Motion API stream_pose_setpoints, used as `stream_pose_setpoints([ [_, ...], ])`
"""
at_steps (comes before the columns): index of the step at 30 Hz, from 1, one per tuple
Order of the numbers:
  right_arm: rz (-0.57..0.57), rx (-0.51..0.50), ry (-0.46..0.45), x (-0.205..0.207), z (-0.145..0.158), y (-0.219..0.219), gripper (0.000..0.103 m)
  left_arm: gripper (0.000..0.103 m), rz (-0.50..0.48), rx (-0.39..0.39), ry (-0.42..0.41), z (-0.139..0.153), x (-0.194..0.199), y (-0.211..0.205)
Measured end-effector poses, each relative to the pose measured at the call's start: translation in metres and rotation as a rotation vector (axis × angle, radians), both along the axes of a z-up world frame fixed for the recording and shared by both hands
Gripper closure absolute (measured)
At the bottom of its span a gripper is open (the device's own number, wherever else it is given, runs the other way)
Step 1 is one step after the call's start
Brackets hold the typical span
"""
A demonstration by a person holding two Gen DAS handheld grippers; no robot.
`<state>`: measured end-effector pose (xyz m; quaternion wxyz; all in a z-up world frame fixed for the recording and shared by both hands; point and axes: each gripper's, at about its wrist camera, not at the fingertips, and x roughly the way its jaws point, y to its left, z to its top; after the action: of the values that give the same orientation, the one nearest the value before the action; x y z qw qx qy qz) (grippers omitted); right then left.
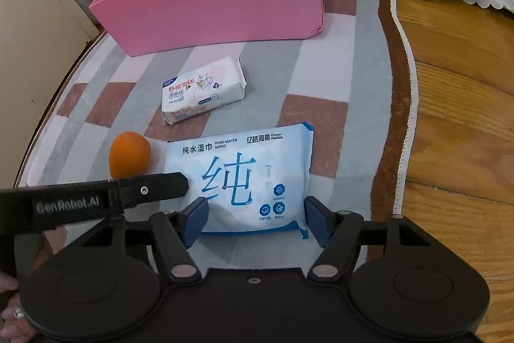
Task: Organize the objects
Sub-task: 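Close the left tool on the wipes pack while the right tool also grips it, then lift the wipes pack with both tools and lower it into the pink box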
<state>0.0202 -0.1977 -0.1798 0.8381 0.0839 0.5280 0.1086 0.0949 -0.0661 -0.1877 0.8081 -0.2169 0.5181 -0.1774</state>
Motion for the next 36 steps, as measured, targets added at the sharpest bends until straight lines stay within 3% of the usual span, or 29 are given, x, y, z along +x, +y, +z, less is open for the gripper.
stream_pose_setpoints([
  [6, 0.214, -0.161, -0.020, 0.001, 0.000, 0.022, 0.017, 0.074, -0.003, 0.010, 0.001, 0.002, 0.001, -0.004],
  [12, 0.155, -0.095, -0.009, 0.009, -0.004, 0.014, 0.008, 0.070, 0.009, -0.027, 0.005, -0.001, 0.006, -0.001],
  [21, 0.177, -0.128, -0.040, -0.003, 0.010, 0.032, 0.009, 0.070, -0.034, -0.052, 0.058, 0.004, -0.002, 0.002],
  [27, 0.138, -0.103, -0.036, -0.014, 0.039, 0.032, 0.009, 0.070, -0.054, -0.087, 0.030, 0.034, -0.008, 0.013],
  [32, 0.134, -0.056, -0.057, -0.020, 0.070, 0.030, 0.009, 0.070, -0.086, -0.087, -0.055, 0.077, -0.013, 0.024],
  [36, 0.160, -0.033, -0.079, -0.019, 0.100, 0.035, 0.009, 0.070, -0.106, -0.044, -0.133, 0.112, -0.015, 0.031],
])
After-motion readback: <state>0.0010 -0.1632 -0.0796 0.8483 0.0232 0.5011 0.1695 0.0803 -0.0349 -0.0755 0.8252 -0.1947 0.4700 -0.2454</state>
